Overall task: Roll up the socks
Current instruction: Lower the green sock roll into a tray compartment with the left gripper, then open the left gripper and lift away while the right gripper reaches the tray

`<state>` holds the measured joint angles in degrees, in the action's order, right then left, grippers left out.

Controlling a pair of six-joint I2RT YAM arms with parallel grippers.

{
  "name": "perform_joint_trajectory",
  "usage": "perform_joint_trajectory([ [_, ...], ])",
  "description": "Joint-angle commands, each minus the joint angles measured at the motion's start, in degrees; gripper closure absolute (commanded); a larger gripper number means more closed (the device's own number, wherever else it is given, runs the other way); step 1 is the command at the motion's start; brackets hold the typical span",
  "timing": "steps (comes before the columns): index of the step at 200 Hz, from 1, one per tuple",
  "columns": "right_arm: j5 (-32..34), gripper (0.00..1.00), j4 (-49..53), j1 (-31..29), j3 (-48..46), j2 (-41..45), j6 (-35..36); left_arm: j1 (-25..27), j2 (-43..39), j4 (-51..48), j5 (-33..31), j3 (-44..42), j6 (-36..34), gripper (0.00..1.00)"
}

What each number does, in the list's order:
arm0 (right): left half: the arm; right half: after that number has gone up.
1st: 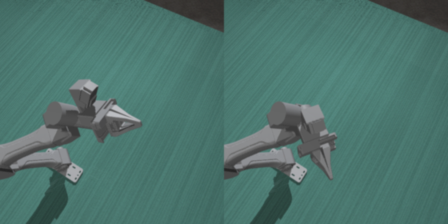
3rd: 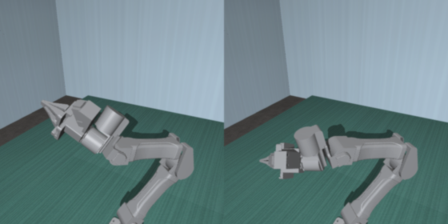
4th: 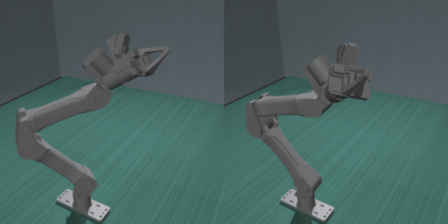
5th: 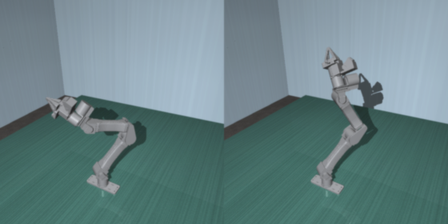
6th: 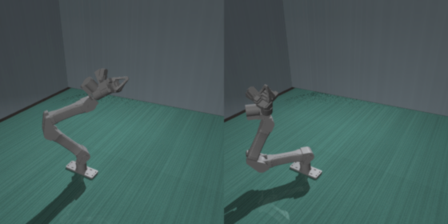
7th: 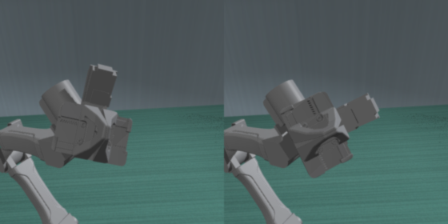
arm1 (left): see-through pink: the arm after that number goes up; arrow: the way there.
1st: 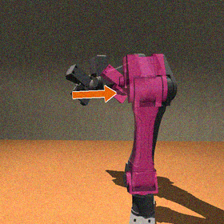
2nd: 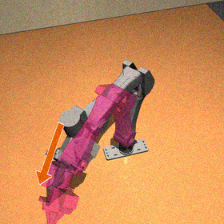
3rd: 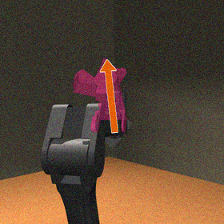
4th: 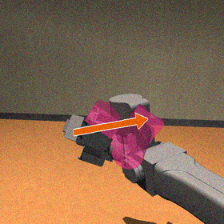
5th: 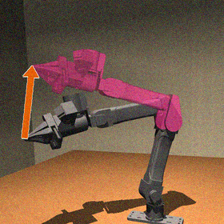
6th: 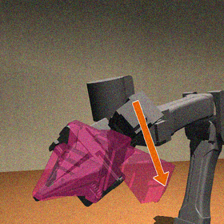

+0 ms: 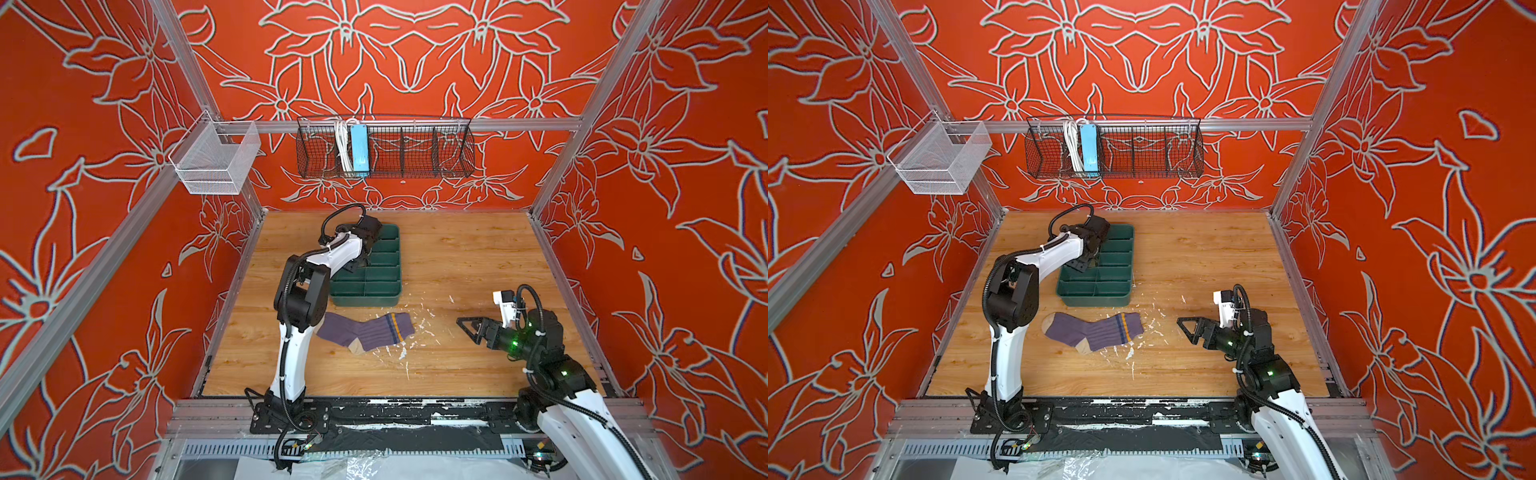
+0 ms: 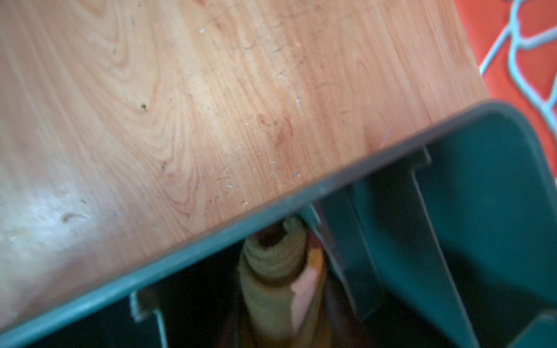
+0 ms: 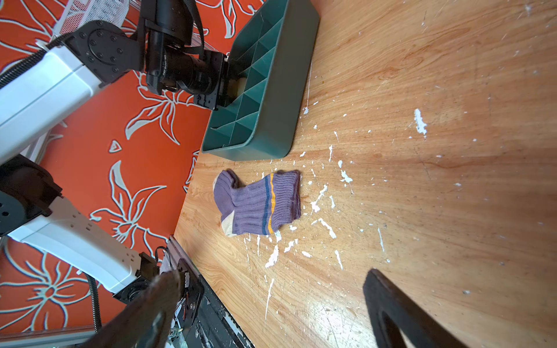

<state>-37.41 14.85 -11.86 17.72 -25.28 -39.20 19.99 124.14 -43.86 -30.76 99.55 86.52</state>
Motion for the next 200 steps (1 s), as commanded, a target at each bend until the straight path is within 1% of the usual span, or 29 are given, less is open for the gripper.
perform_joint_trajectory([
  [1, 0.9, 0.02, 1.7, 0.3, -0.4, 1.6, 0.2, 0.8, 2.9, 0.8, 3.5, -1.0, -2.9, 0.37],
  [26, 1.4, 0.02, 2.6, 0.3, -0.6, 2.6, 0.2, 1.0, 2.7, 0.4, 3.4, 0.9, -5.6, 0.13],
  [36, 1.5, 0.02, 2.7, 0.3, -0.8, 2.8, 0.1, 1.1, 2.8, -0.4, 3.3, 2.2, -6.1, 0.07],
  [55, 1.5, 0.02, 2.7, 0.4, -1.0, 2.9, -0.1, 1.2, 2.0, -0.8, 3.1, 4.0, -7.6, 0.00],
  [89, 1.9, 0.02, 2.0, 0.3, -1.6, 3.0, -0.5, 2.0, -2.3, 1.1, 3.7, 6.4, -13.2, 0.01],
  [96, 2.0, 0.02, 1.7, 0.3, -1.6, 2.7, -0.5, 2.2, -3.4, 2.1, 3.7, 6.7, -15.5, 0.02],
  [113, 2.3, 0.02, 0.4, 0.3, -1.3, 1.1, -0.3, 2.4, -6.2, 1.5, 3.6, 7.2, -17.5, 0.02],
  [135, 3.8, 0.02, 0.1, 0.3, 0.9, -2.6, 1.4, 2.5, -10.6, 0.7, 4.2, 5.5, -18.7, 0.02],
  [166, 5.2, 0.02, 0.4, 0.3, 7.5, -9.0, 4.7, 3.2, -17.6, 2.7, 5.6, 1.1, -22.4, 0.02],
  [180, 6.1, 0.02, -0.7, 0.3, 9.7, -11.3, 5.5, 4.3, -21.3, 6.6, 4.0, -1.5, -28.8, 0.02],
  [188, 7.0, 0.02, -1.5, 0.3, 10.3, -12.8, 5.7, 5.0, -24.0, 12.2, 2.7, -4.5, -34.6, 0.02],
  [200, 9.1, 0.02, -3.8, 0.2, 10.9, -15.9, 6.1, 6.2, -28.1, 25.2, 3.0, -10.6, -50.9, 0.02],
])
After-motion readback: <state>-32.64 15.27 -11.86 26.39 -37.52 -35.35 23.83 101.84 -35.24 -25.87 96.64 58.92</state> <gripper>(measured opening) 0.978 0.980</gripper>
